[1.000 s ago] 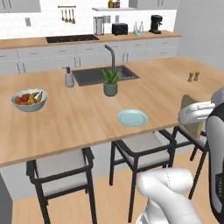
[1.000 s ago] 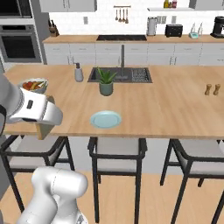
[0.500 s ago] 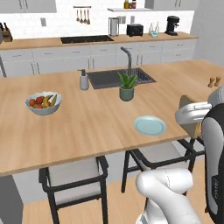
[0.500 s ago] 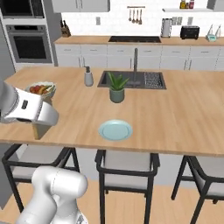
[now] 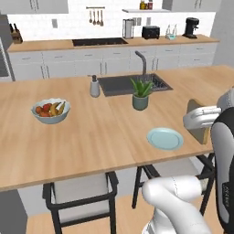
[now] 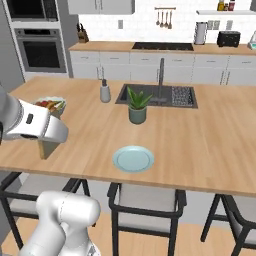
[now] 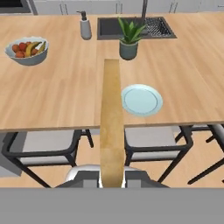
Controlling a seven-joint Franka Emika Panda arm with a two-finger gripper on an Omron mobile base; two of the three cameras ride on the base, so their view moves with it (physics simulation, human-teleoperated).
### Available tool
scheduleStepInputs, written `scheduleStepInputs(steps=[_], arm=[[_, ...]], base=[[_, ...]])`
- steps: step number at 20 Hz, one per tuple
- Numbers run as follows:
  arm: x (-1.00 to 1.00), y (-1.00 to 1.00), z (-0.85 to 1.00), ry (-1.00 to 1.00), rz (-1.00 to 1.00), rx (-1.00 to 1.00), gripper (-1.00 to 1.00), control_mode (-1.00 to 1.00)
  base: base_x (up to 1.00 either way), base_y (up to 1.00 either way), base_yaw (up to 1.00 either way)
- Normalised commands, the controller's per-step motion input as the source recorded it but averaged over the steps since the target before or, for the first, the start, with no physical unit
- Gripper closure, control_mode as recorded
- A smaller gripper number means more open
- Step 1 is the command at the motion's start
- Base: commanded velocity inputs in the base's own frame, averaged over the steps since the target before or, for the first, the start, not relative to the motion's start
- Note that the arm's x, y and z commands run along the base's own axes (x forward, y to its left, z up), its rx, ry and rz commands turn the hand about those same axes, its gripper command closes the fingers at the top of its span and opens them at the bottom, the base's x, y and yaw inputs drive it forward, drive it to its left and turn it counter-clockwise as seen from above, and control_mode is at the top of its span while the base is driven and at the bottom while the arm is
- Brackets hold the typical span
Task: Start the toaster. Once the lever pops up, take the bread to the plate on the dining counter.
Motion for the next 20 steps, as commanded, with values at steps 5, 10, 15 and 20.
scheduleStepInputs(steps=[5,10,15,20], arm=[[0.0,0.0,0.0,0.0,0.0,0.0,1.0,1.0],[0.0,0.0,0.0,0.0,0.0,0.0,1.0,1.0],[0.0,0.0,0.0,0.0,0.0,0.0,1.0,1.0],[0.0,0.0,0.0,0.0,0.0,0.0,1.0,1.0]], base=[[0.0,-0.51,0.03],[0.01,-0.56,0.0],[0.32,-0.36,0.0],[0.39,-0.18,0.0]])
